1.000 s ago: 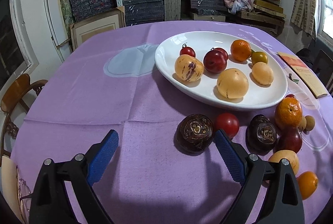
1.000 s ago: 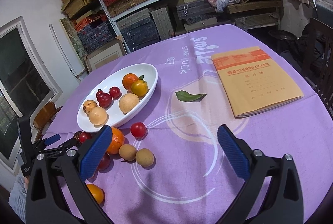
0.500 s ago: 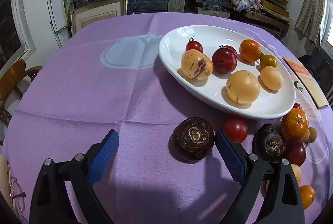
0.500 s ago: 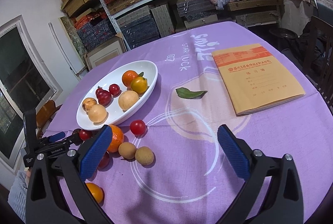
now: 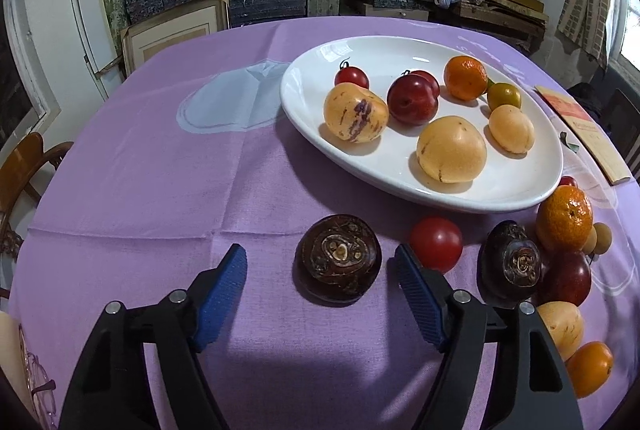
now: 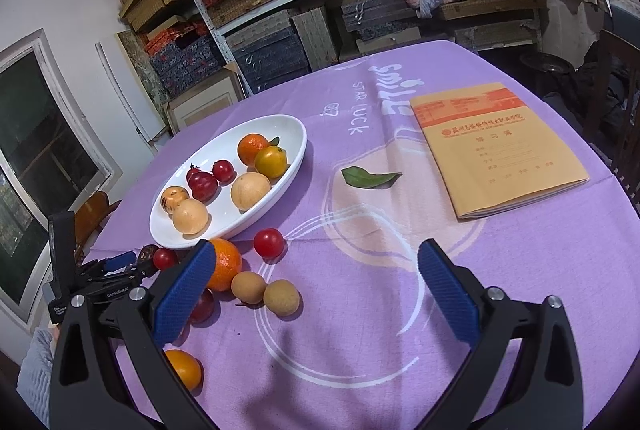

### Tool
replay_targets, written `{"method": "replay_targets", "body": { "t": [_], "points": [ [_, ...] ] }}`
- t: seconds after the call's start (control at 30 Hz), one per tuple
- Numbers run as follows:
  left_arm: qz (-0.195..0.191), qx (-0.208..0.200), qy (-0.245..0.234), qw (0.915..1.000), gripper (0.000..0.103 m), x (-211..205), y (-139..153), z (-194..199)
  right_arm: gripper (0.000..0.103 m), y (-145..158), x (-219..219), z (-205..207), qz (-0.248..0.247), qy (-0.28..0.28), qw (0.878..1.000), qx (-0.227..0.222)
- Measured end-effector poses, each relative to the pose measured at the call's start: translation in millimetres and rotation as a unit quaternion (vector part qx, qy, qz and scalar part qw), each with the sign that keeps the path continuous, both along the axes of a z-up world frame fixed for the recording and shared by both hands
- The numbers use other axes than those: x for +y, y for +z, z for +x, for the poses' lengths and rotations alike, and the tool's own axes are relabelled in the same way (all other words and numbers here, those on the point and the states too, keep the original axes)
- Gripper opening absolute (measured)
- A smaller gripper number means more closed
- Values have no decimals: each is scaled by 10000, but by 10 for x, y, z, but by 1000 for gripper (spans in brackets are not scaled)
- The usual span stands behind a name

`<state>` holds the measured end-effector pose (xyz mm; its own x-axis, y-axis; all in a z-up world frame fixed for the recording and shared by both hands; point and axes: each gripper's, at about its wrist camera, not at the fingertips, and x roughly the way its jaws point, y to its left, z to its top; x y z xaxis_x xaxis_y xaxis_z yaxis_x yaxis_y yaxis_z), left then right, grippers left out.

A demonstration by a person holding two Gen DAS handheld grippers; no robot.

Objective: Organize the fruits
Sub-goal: 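Move the left gripper to the dark brown round fruit and close on it, then grasp a small tan round fruit with the right gripper while the left gripper lifts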

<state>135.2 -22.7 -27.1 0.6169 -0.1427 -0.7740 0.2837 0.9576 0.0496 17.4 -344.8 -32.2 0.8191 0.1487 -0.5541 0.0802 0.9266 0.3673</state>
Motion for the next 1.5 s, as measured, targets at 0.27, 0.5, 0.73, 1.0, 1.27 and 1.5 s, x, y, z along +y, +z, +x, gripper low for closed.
{"method": "replay_targets", "body": {
  "t": [0.27, 0.5, 0.73, 1.0, 1.27, 1.5],
  "points": [
    [-352, 89, 269, 9990, 53, 185, 7, 53, 99, 1, -2, 4, 7, 1, 10000, 4],
    [-523, 97, 134, 9985, 43, 218, 25, 38, 99, 3, 14, 6, -44, 36, 10000, 52],
    [-430, -170, 82, 9989, 42, 234, 97, -203, 99, 18, 196, 23, -559, 324, 9978, 137],
    [-536, -269, -5, 9982, 42, 317, 190, -716, 99, -122, 686, 73, -1876, 865, 9776, 390],
    [-652, -242, -324, 9971, 42, 204, 195, -834, 64, -315, 642, 229, -1833, 973, 9752, 773],
    [-802, -94, -329, 9962, 42, 227, 185, -796, 44, -365, 710, 280, -1873, 1217, 9714, 807]
  ]
}}
